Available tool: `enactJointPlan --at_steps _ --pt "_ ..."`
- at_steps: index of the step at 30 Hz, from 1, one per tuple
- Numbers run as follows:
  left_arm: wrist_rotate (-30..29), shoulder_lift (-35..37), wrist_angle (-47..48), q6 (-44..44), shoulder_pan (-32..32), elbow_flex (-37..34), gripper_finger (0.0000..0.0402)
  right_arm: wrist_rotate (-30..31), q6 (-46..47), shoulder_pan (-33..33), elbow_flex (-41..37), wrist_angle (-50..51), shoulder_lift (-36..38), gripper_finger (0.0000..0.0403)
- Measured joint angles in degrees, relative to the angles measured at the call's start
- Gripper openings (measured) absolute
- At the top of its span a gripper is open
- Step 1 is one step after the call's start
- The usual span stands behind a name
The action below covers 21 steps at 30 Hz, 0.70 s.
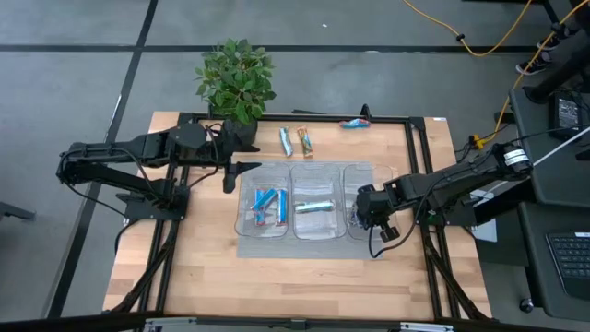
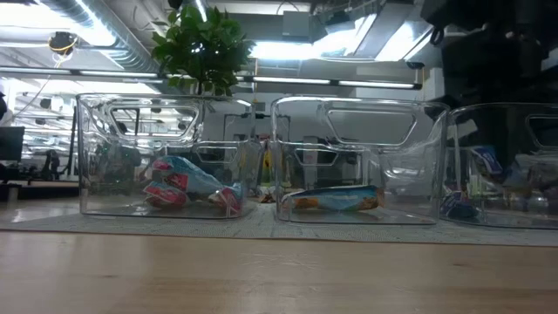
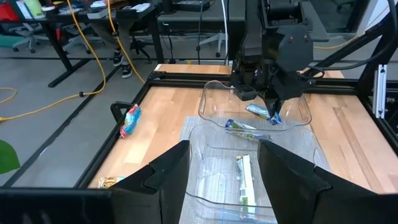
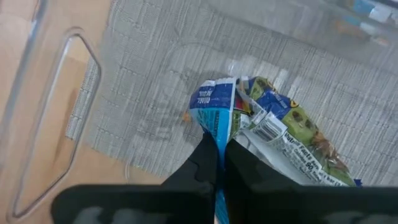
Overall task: Pick and place Granola Bars by type
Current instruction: Put the blue granola bar into the right transparent bin
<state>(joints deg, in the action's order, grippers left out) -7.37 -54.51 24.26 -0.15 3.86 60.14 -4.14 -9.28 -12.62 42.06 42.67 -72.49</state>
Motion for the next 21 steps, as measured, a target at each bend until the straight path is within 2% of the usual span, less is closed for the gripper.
enactJointPlan --at_steps 12,21 --pt "0.0 0.0 0.0 -0.1 0.0 0.0 0.0182 -0.3 0.0 0.0 0.0 -0.7 0.0 0.0014" --pt "0.0 0.0 0.0 -0.1 0.0 0.0 0.0182 -0.4 4.8 0.0 -2.6 -2.2 0.0 0.0055"
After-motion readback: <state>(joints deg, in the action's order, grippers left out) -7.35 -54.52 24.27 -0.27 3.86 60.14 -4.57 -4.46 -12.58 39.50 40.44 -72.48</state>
